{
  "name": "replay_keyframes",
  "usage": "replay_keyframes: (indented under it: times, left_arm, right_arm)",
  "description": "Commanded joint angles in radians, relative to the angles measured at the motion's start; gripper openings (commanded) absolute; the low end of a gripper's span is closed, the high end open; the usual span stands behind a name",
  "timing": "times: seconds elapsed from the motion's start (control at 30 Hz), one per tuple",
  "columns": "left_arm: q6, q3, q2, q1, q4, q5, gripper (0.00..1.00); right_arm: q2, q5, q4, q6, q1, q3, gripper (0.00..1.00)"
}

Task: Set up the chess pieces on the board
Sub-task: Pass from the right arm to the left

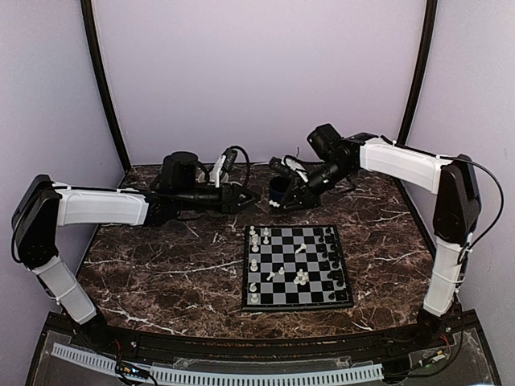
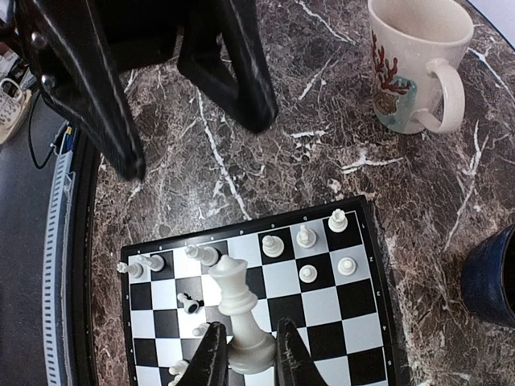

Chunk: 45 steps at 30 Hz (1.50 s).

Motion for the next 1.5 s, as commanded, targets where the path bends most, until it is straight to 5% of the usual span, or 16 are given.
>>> replay_keyframes:
  times: [0.0, 0.87, 1.27, 1.4, 1.47]
  left_arm:
    - [-0.097, -0.009, 0.029, 0.001, 0.106, 0.135, 0.48]
    - [-0.157, 0.009, 0.089, 0.000, 0.177, 0.245, 0.37]
    - [-0.151, 0.010, 0.096, -0.001, 0.181, 0.289, 0.20]
    - [-0.147, 0.012, 0.098, -0.001, 0.181, 0.296, 0.15]
    - [-0.137, 0.015, 0.096, 0.000, 0.170, 0.296, 0.14]
  right_arm:
    - [0.002, -0.053, 0.021, 0.042, 0.013, 0.041, 0.15]
    - [0.020, -0.032, -0.015, 0.021, 0.080, 0.074, 0.15]
    - [0.022, -0.023, -0.019, 0.015, 0.087, 0.077, 0.16]
    - [0.014, -0.011, -0.025, 0.009, 0.087, 0.074, 0.22]
    - [0.000, 0.003, -0.025, 0.004, 0.085, 0.063, 0.33]
